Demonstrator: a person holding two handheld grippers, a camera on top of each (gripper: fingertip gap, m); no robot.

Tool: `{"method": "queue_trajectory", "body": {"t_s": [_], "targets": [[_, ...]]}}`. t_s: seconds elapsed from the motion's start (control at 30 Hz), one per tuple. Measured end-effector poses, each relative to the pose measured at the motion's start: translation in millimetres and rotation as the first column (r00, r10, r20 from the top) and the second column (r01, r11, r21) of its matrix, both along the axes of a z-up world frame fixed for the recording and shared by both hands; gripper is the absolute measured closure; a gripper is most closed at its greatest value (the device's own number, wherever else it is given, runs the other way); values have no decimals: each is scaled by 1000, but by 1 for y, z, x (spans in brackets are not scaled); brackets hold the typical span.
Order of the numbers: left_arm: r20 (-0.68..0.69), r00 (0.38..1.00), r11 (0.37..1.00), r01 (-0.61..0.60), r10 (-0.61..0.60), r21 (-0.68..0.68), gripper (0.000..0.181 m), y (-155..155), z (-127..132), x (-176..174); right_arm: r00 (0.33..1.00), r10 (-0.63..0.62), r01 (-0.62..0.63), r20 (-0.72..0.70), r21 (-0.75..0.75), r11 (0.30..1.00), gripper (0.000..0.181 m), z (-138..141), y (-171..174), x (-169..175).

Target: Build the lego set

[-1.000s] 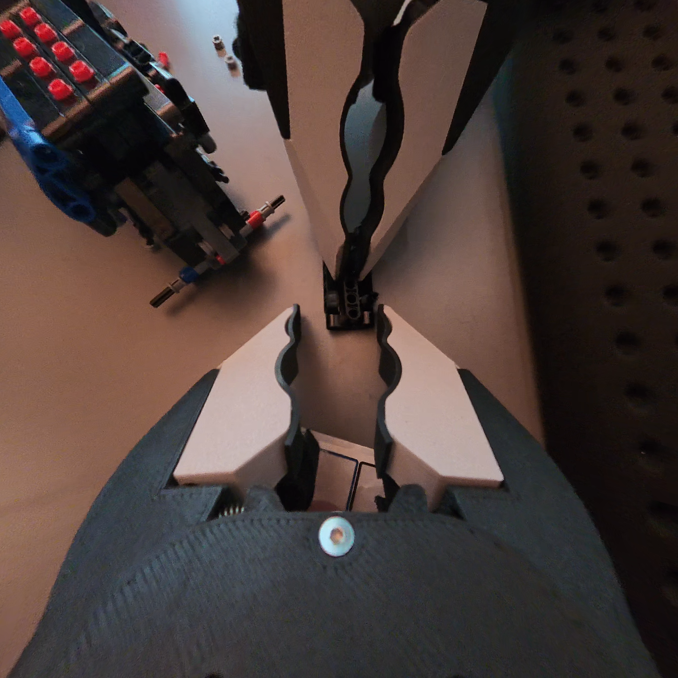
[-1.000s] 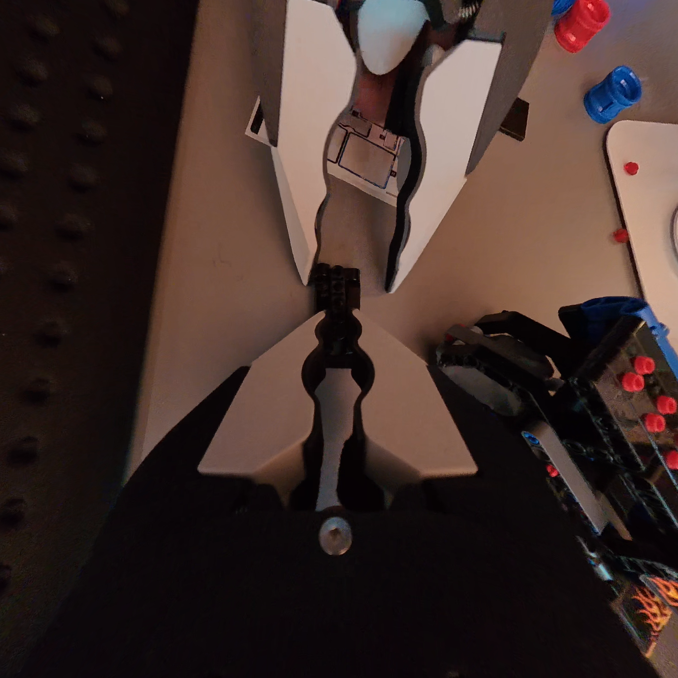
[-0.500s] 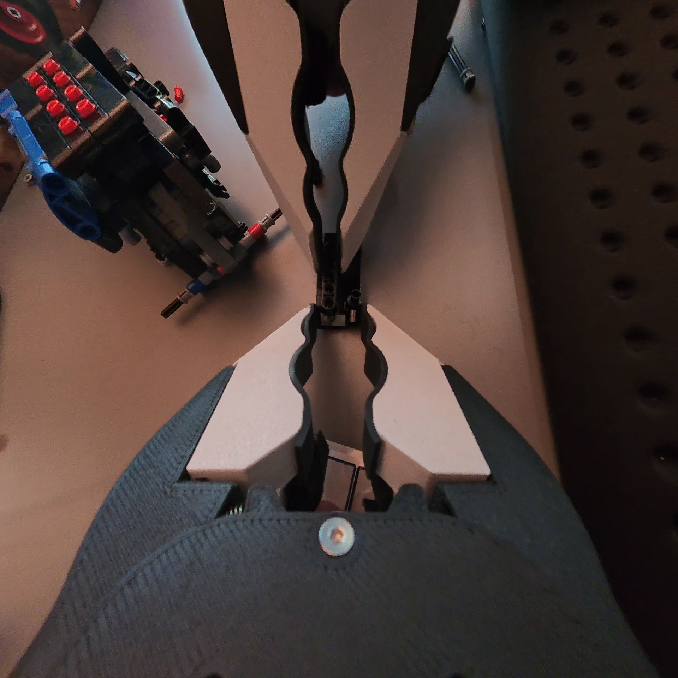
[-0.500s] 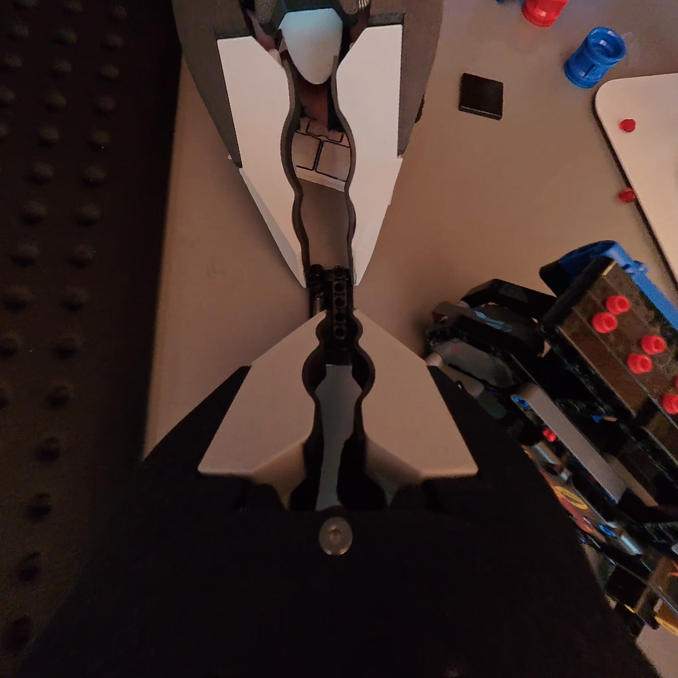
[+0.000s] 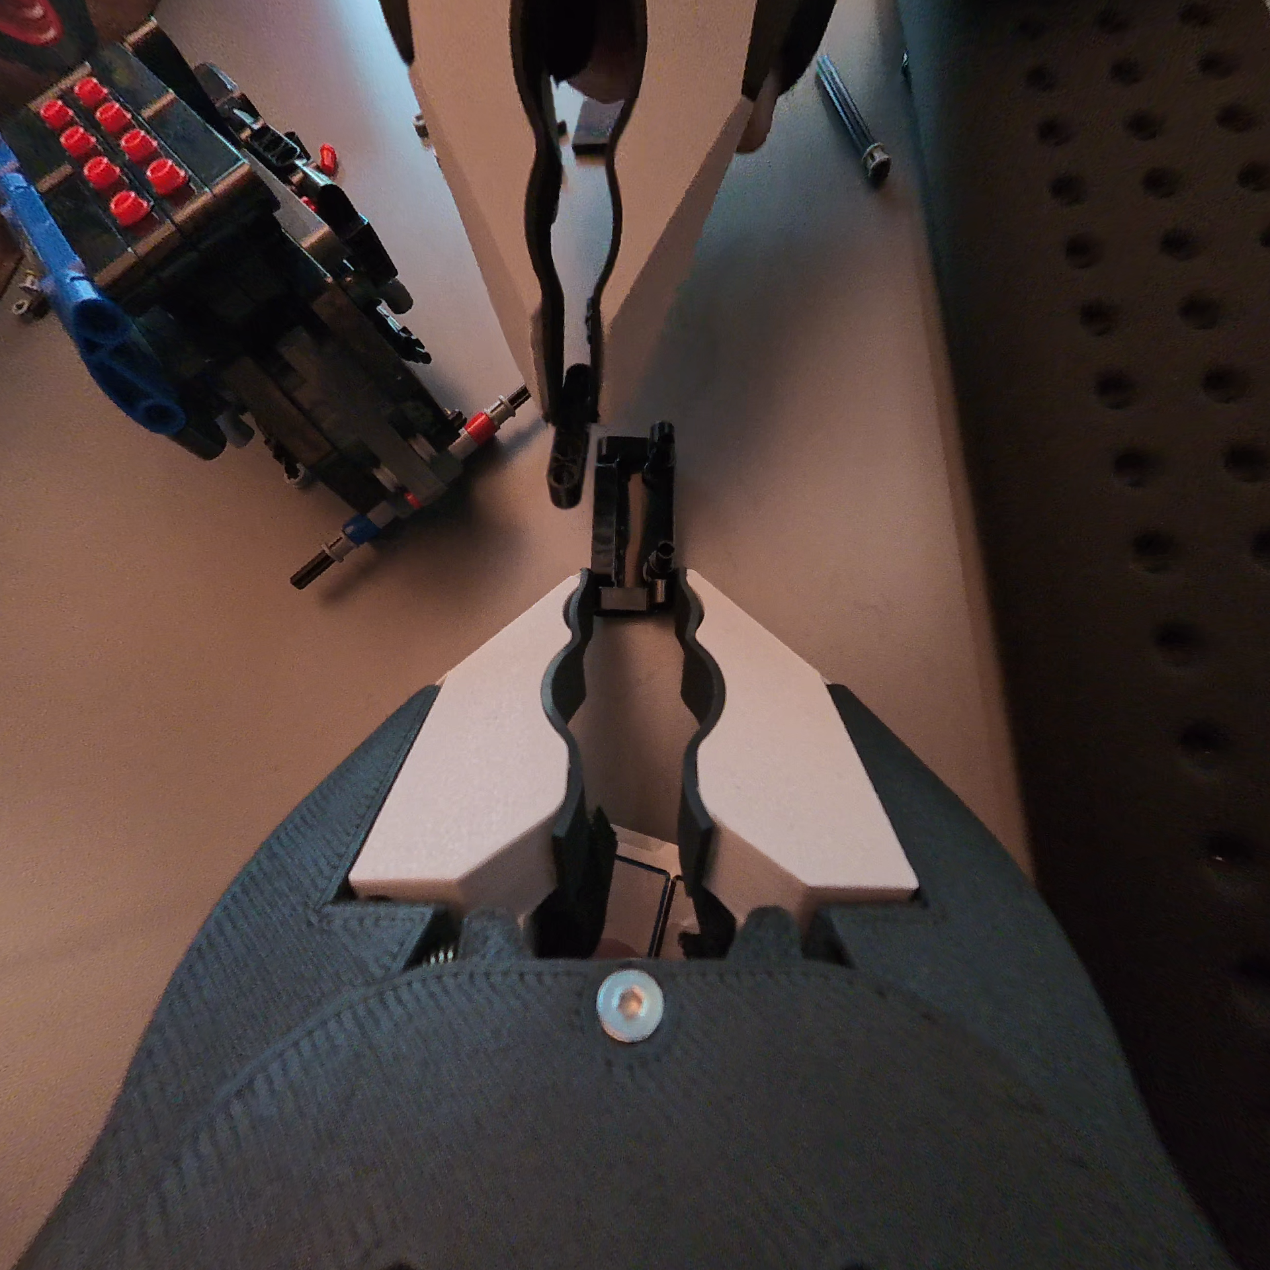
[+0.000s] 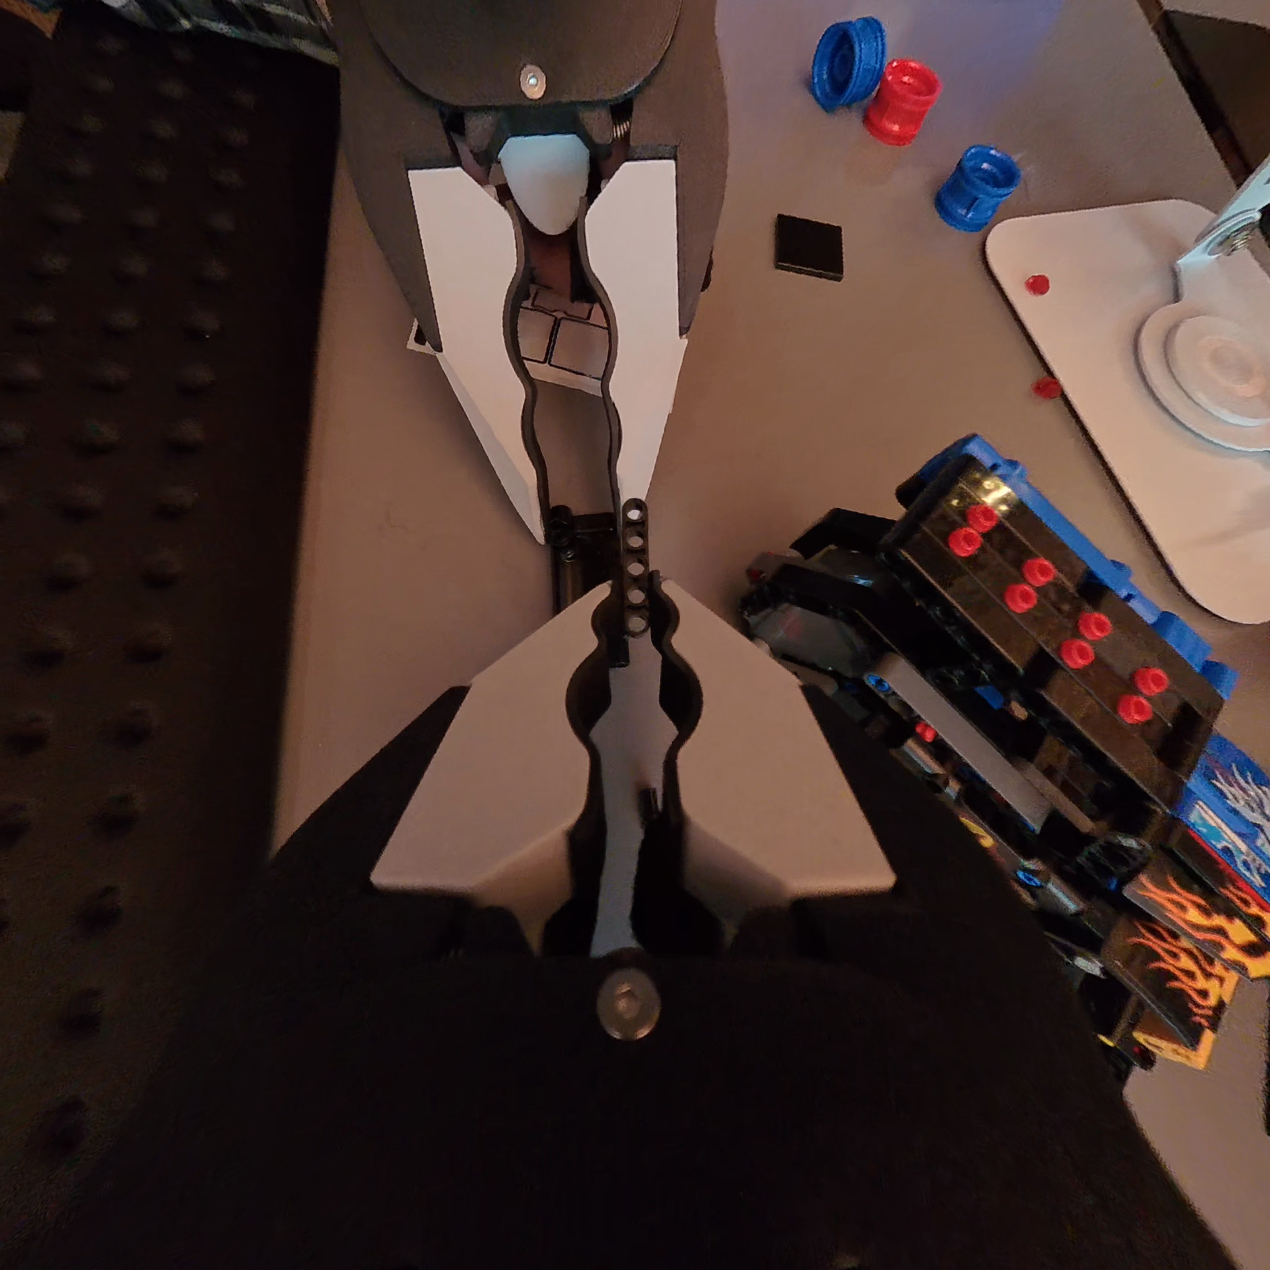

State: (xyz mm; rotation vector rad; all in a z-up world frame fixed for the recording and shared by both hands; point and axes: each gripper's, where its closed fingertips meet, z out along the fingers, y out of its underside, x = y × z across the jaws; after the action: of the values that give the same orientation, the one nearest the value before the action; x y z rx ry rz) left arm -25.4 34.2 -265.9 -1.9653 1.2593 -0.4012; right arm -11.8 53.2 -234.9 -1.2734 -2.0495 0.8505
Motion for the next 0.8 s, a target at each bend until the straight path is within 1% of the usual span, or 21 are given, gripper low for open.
{"method": "queue_trajectory", "body": {"t_s": [0.23, 0.8], "targets": [[4, 1000, 1000, 0, 0, -6, 159, 0, 0, 0, 1000, -15, 15, -23, -1, 1000, 176, 5, 4, 1], [10, 1000, 1000, -2, 2, -12, 159, 1, 0, 0, 999, -2, 2, -48, 1, 1000, 176, 9, 1, 1]]}}
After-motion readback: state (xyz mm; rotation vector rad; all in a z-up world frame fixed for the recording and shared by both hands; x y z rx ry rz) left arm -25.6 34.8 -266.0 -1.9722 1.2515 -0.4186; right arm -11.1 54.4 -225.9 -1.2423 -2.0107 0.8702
